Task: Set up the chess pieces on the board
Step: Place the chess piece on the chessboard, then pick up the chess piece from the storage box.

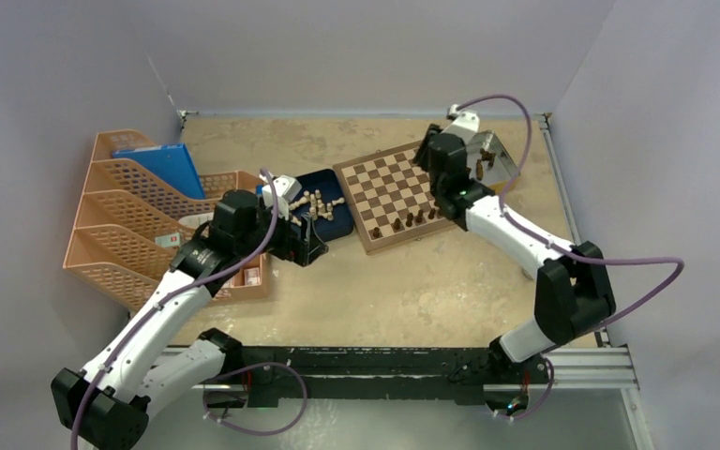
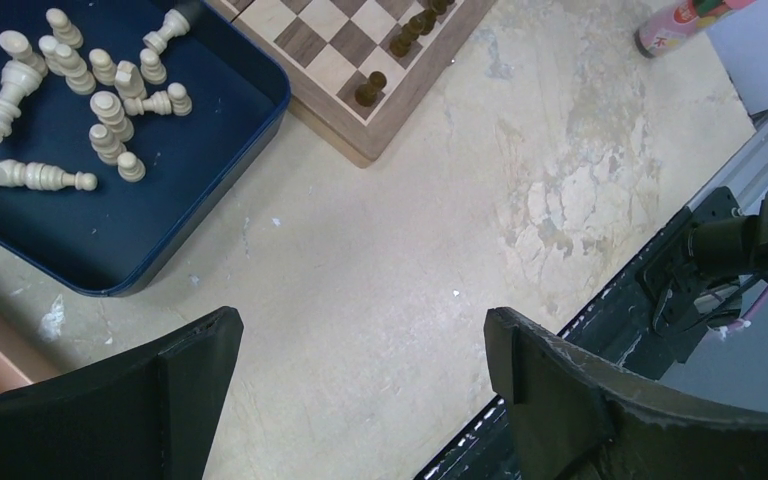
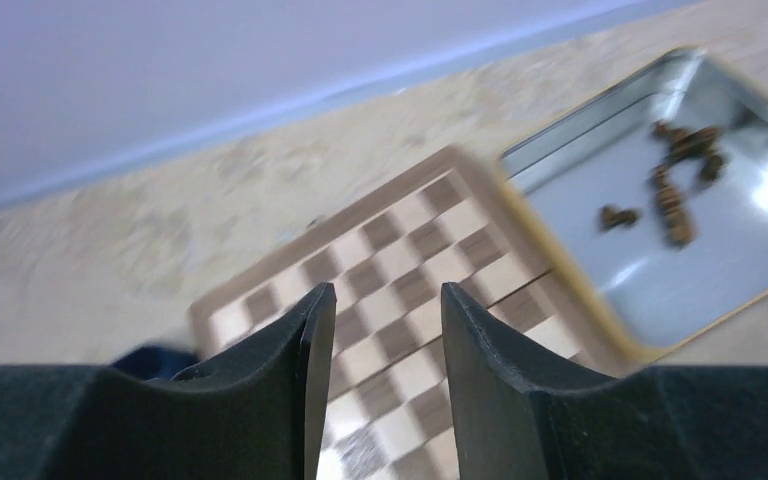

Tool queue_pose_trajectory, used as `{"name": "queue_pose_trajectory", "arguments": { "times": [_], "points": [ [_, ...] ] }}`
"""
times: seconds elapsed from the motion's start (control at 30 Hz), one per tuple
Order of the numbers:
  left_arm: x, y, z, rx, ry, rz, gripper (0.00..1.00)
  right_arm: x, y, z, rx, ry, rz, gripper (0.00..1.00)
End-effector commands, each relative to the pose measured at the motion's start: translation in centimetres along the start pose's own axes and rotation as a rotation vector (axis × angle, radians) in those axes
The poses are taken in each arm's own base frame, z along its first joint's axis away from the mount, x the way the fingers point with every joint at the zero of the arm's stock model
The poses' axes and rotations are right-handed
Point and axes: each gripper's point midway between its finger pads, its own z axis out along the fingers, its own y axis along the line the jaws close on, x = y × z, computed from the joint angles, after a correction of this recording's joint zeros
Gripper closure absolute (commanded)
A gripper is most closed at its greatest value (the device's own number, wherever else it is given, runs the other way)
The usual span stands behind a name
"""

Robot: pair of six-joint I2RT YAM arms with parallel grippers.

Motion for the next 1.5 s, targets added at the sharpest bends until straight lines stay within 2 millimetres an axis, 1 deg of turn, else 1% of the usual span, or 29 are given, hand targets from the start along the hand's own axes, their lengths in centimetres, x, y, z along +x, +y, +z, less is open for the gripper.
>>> {"name": "queue_pose_trajectory", "arguments": {
  "times": [0.0, 0.1, 0.2, 0.3, 0.37, 0.47, 0.53, 0.67, 0.7, 0.9, 1.1, 1.23, 1.37, 1.47],
  "points": [
    [-1.0, -0.7, -0.2, 0.045, -0.054, 0.033, 0.08, -3.8, -5.2, 2.9, 0.127, -0.053, 0.006, 0.54],
    [-1.1, -1.0, -0.2, 0.058, -0.057, 0.038, 0.08, -5.1, -8.7, 4.6, 0.184, -0.062, 0.007, 0.57],
    [-0.6, -1.2, -0.2, 0.078, -0.047, 0.036, 0.10, -5.2, -12.2, 6.5, 0.264, -0.051, -0.007, 0.58],
    [-0.4, -0.8, -0.5, 0.052, -0.049, 0.034, 0.11, -3.9, -15.3, 8.7, 0.332, -0.010, -0.023, 0.60],
    [-0.6, -0.6, -0.6, 0.036, -0.066, 0.037, 0.11, -3.2, -17.1, 10.0, 0.369, 0.010, -0.024, 0.62],
    [-0.6, -0.3, -0.7, 0.020, -0.070, 0.038, 0.11, -2.4, -19.8, 11.6, 0.420, 0.024, -0.017, 0.64],
    [-0.5, -0.1, -0.6, 0.009, -0.066, 0.035, 0.11, -2.0, -21.1, 12.7, 0.441, 0.024, -0.014, 0.65],
    [-0.3, 0.5, -0.5, -0.023, -0.056, 0.032, 0.11, -1.2, -22.8, 14.5, 0.473, 0.036, -0.020, 0.66],
    [-0.3, 0.7, -0.4, -0.032, -0.055, 0.031, 0.11, -0.6, -23.2, 15.0, 0.477, 0.049, -0.020, 0.66],
    [-0.2, 1.3, -0.3, -0.064, -0.047, 0.026, 0.13, 0.7, -24.7, 16.5, 0.484, 0.089, -0.023, 0.68],
    [-0.1, 1.5, 0.2, -0.068, -0.034, 0.027, 0.14, 2.2, -24.6, 17.7, 0.459, 0.123, -0.034, 0.69],
    [0.0, 1.8, 0.3, -0.078, -0.020, 0.023, 0.14, 3.6, -25.1, 18.2, 0.469, 0.151, -0.049, 0.68],
    [0.1, 1.9, 0.4, -0.086, -0.020, 0.021, 0.14, 4.0, -26.1, 18.0, 0.516, 0.155, -0.072, 0.64],
    [0.0, 2.0, 0.4, -0.088, -0.020, 0.021, 0.14, 4.3, -26.5, 18.0, 0.529, 0.161, -0.093, 0.65]
  ]
}}
